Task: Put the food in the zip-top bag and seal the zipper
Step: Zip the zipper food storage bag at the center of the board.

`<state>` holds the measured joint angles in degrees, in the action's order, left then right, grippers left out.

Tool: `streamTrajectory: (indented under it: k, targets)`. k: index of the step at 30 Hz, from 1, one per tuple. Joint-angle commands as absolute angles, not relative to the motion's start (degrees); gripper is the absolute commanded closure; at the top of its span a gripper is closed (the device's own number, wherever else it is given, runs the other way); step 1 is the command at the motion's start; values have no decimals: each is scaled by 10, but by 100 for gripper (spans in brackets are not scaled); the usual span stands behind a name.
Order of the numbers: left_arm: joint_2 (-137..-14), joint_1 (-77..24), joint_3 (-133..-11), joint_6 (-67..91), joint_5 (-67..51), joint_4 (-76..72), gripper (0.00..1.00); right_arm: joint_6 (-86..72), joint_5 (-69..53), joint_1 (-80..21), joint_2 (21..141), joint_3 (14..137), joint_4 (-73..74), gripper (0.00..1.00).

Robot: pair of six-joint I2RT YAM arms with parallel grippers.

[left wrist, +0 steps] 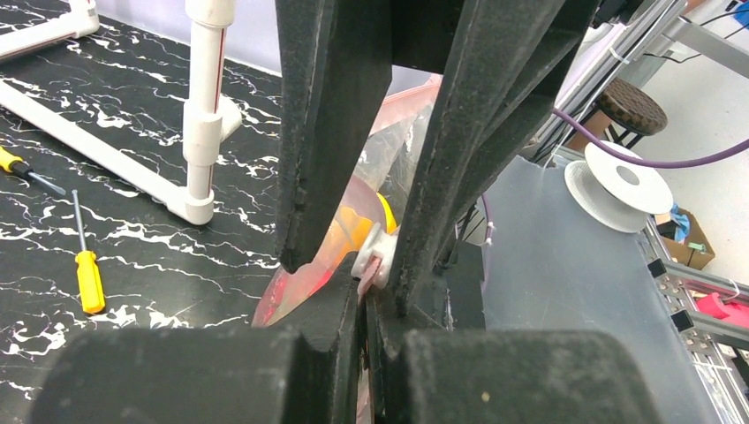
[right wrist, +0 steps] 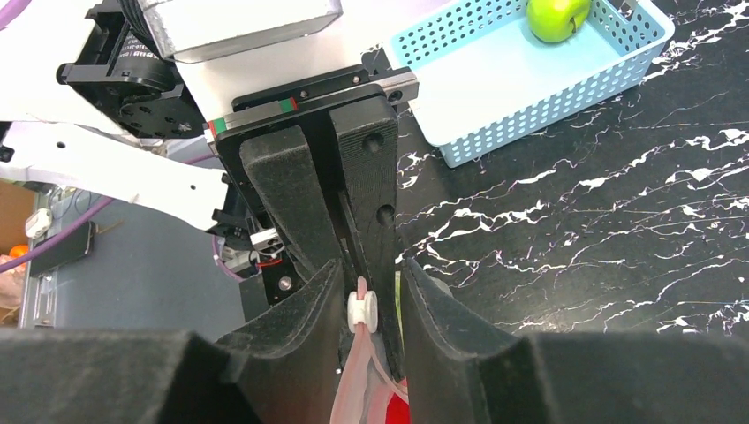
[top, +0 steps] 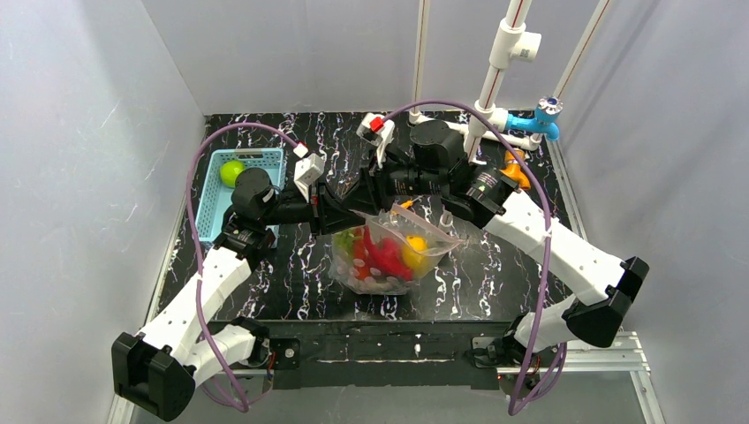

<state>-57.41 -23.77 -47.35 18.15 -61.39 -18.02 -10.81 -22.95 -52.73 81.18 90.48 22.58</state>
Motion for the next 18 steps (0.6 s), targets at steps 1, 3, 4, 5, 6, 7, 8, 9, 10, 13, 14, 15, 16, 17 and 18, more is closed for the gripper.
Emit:
streamTrajectory:
  k: [1,3,4,5,6,7,8,9,10,13,14,15,16,17,18]
  targets:
    - [-558,-241,-497,172,-609,-179,100,-100,-226,-534,798,911,223,62]
    - [-558,-241,-496,172,-608,-180,100,-98,-224,-535,794,906,227,59]
    - [-558,-241,-496,171,-608,-179,100,-98,-222,-535,790,902,227,59]
    - [-558,-241,-496,170,-607,-179,100,-98,-222,-535,785,897,226,58]
    - [-557,-241,-496,170,-607,-178,100,-98,-222,-535,780,890,221,58]
    - [-557,-241,-496,170,-607,-178,100,-98,-222,-535,776,884,216,58]
    - [-557,-241,-496,170,-607,-177,100,-98,-222,-534,773,879,213,59]
    - [-557,-241,-496,170,-607,-177,100,-98,-224,-534,773,878,212,59]
    - [-556,-241,-496,169,-608,-177,100,-98,-226,-534,773,878,212,60]
    - [-554,-241,-495,167,-607,-177,100,-99,-232,-534,777,880,212,62]
    - [-554,-241,-496,167,-606,-176,100,-99,-233,-534,780,881,211,62]
    - [-554,-241,-495,167,-606,-176,100,-100,-234,-534,782,883,211,63]
    - [-554,-241,-495,168,-607,-177,100,-100,-236,-534,784,885,210,64]
    - [-554,-241,-495,169,-608,-179,100,-101,-238,-534,786,887,210,65]
    - [-554,-241,-494,170,-608,-181,100,-101,-240,-534,788,889,210,66]
